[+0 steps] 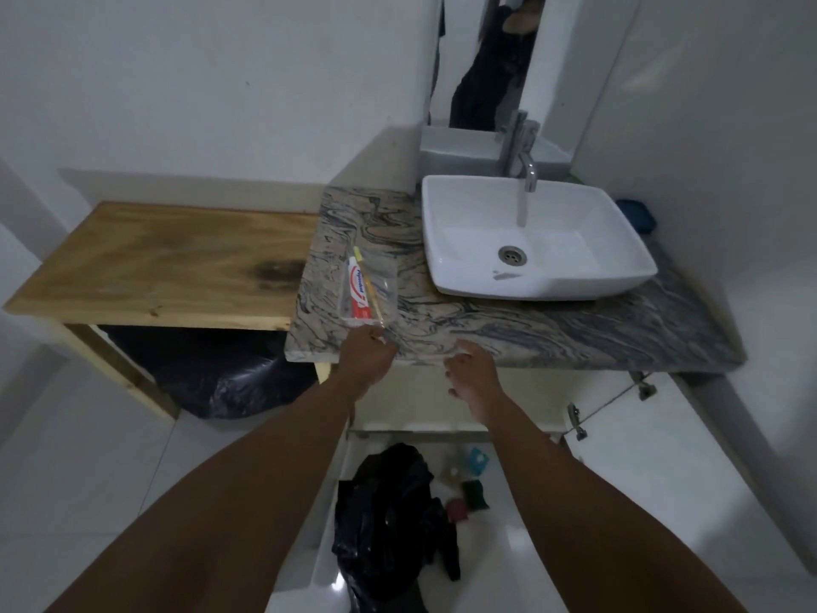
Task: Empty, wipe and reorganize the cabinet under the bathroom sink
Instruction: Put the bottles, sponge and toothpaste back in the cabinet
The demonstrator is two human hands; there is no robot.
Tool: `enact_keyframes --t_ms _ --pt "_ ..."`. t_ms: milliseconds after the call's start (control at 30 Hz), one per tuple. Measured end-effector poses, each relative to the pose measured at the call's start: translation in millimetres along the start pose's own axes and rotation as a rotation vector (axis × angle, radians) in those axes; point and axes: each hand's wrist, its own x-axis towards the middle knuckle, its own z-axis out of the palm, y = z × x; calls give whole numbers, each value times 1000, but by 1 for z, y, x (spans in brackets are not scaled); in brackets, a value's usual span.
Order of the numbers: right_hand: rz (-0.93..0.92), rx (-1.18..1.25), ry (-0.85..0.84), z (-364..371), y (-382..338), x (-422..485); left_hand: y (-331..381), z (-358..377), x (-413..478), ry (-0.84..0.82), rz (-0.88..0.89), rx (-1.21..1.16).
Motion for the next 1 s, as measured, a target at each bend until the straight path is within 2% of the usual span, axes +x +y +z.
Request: enact_keyframes --t_ms 133,333,533,733,1000 --pt "-14 -48 -11 -74 30 -14 11 55 -37 -27 -37 4" --pt "-47 -175 -40 -195 81 -26 28 149 -108 18 -97 -11" --pt "-72 -254 -48 -269 145 -41 11 247 -168 -25 -121 -16" --pt "-31 -317 4 -307 245 -37 -49 342 -199 -114 -193 37" --pt "75 -327 77 -313 434 13 -189 466 -192 -214 -243 118"
